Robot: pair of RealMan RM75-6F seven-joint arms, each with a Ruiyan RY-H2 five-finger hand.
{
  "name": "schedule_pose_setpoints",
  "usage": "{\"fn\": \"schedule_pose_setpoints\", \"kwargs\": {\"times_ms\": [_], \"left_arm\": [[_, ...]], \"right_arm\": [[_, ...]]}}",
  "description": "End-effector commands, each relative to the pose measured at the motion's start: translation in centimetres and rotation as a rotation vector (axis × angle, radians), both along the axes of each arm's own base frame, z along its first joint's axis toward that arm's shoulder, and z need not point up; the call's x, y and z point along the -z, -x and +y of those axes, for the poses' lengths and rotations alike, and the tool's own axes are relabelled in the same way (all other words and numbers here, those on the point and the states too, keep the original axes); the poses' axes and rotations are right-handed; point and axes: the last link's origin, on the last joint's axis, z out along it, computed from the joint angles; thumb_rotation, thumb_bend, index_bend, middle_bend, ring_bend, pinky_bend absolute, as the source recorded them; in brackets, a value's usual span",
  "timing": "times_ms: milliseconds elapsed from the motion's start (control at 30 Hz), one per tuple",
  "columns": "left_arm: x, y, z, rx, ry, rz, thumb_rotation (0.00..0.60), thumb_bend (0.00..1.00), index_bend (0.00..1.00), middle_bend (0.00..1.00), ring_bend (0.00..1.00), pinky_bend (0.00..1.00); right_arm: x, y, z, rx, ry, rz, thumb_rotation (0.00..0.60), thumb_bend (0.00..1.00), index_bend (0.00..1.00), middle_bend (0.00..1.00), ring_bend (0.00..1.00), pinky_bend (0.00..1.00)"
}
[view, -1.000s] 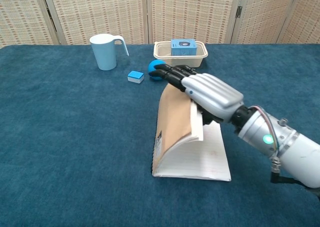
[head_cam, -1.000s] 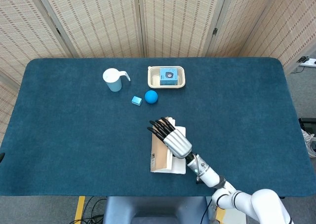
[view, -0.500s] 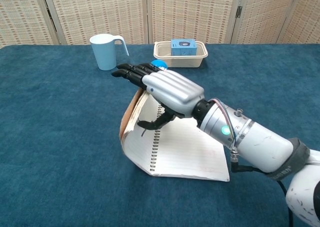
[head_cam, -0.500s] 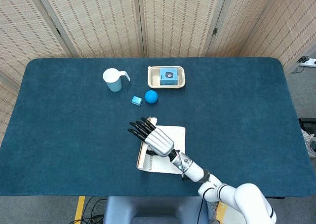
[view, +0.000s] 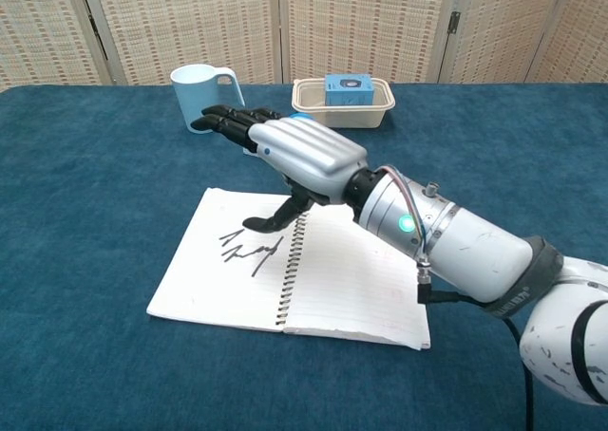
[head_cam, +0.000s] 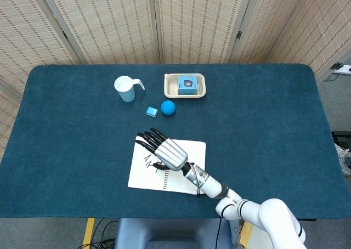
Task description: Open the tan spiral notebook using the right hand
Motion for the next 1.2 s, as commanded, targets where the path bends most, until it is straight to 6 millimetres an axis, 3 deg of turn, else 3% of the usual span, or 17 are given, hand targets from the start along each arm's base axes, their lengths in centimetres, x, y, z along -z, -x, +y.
{"fn": "schedule_pose_setpoints", "kwargs": {"times_ms": [33,167,300,367,700,933,1033,1200], "left_arm": [[0.0,-0.1,0.0,0.001,0.000,0.004,0.600,0.20,0.13,0.06,0.06,0.14],[0.4,-0.3,0.0,0.008,0.014,0.027,0.600,0.20,0.13,0.06,0.06,0.14],[1.5,-0.9,0.3,0.014,0.062,0.066,0.600,0.20,0.13,0.06,0.06,0.14],[2.2,-1.3,0.5,0.019,0.084,0.091,0.600,0.20,0.13,0.06,0.06,0.14],[6.3,-3.1,1.5,0.030,0.209,0.225,0.600,0.20,0.13,0.06,0.06,0.14],[9.3,-3.9,1.6,0.018,0.306,0.292,0.600,0.20,0.13,0.06,0.06,0.14],[10.2,-4.0,1.9,0.014,0.347,0.309,0.600,0.20,0.13,0.06,0.06,0.14],[11.1,-4.2,2.1,0.006,0.370,0.329,0.600,0.20,0.13,0.06,0.06,0.14]], "right_arm": [[-0.3,0.2,0.0,0.004,0.008,0.000,0.600,0.27,0.00,0.00,0.00,0.00],[-1.4,2.2,0.1,0.036,0.035,0.013,0.600,0.27,0.00,0.00,0.00,0.00],[-3.8,6.4,0.5,0.142,0.046,0.096,0.600,0.27,0.00,0.00,0.00,0.00],[-6.0,8.5,1.2,0.200,0.047,0.123,0.600,0.27,0.00,0.00,0.00,0.00],[-18.1,17.6,8.3,0.482,0.227,0.294,0.600,0.28,0.00,0.00,0.00,0.00],[-24.0,23.5,12.5,0.729,0.331,0.271,0.600,0.29,0.00,0.00,0.00,0.00],[-25.2,25.3,13.2,0.791,0.342,0.264,0.600,0.29,0.00,0.00,0.00,0.00],[-26.4,25.5,12.9,0.803,0.353,0.218,0.600,0.30,0.00,0.00,0.00,0.00]]}}
